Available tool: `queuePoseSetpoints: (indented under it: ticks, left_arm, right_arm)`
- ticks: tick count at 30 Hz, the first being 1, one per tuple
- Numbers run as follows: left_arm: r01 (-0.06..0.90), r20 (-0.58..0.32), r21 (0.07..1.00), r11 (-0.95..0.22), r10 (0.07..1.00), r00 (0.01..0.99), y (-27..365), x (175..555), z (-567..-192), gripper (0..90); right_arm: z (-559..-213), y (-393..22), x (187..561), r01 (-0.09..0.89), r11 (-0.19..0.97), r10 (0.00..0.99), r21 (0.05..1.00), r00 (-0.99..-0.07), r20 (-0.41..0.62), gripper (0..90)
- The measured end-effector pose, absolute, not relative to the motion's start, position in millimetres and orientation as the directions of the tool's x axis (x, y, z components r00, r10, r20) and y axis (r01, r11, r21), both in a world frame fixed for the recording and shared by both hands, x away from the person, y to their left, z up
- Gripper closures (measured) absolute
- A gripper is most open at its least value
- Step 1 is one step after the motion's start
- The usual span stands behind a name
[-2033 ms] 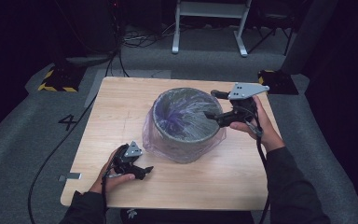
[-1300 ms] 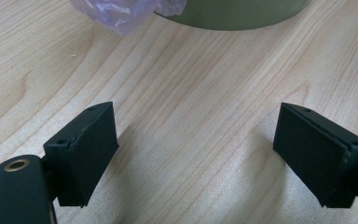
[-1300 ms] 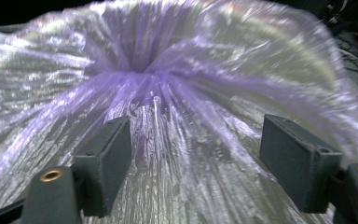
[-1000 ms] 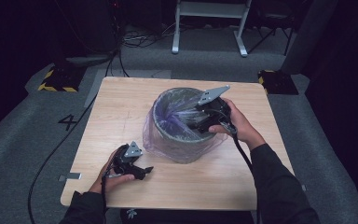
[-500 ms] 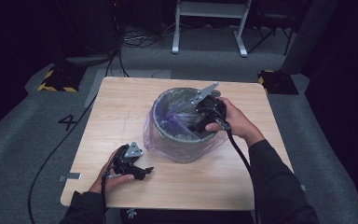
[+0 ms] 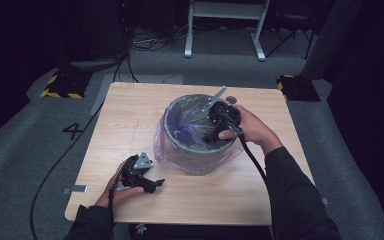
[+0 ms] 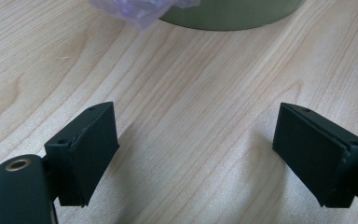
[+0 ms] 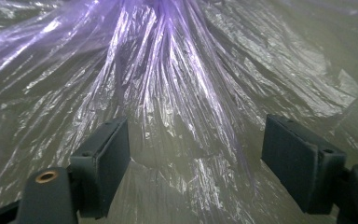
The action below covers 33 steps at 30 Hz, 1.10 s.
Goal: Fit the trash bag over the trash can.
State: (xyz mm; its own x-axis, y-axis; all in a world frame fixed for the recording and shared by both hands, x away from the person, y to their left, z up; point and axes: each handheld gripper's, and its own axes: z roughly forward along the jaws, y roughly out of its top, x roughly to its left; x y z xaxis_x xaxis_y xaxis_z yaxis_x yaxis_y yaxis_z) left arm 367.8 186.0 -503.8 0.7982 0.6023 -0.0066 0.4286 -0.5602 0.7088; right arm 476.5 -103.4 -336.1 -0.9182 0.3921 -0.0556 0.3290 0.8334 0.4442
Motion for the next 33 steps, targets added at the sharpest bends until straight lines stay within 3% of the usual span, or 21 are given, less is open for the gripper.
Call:
queuePoseSetpoints:
  ticks: [6,21,27,33]
  left_arm:
    - [0.428,-0.006,0.709,-0.56,0.602,0.798,186,368,-504,13.3]
    - [0.429,-0.007,0.709,-0.56,0.603,0.798,186,368,-504,13.3]
    - [0.428,-0.006,0.709,-0.56,0.602,0.798,186,368,-504,13.3]
    - [0.429,-0.006,0.709,-0.56,0.603,0.798,186,368,-504,13.3]
  right_arm:
    - [-336,-103,475,0.318,0.83,0.397,0.458,-0.914,-0.083,22.7]
    - [-327,-121,470,0.351,0.712,0.485,0.608,-0.873,-0.063,23.9]
    - [-318,-130,464,0.333,0.687,0.493,0.646,-0.867,-0.077,22.0]
    - [-308,-143,451,0.262,0.616,0.497,0.743,-0.861,-0.107,19.9]
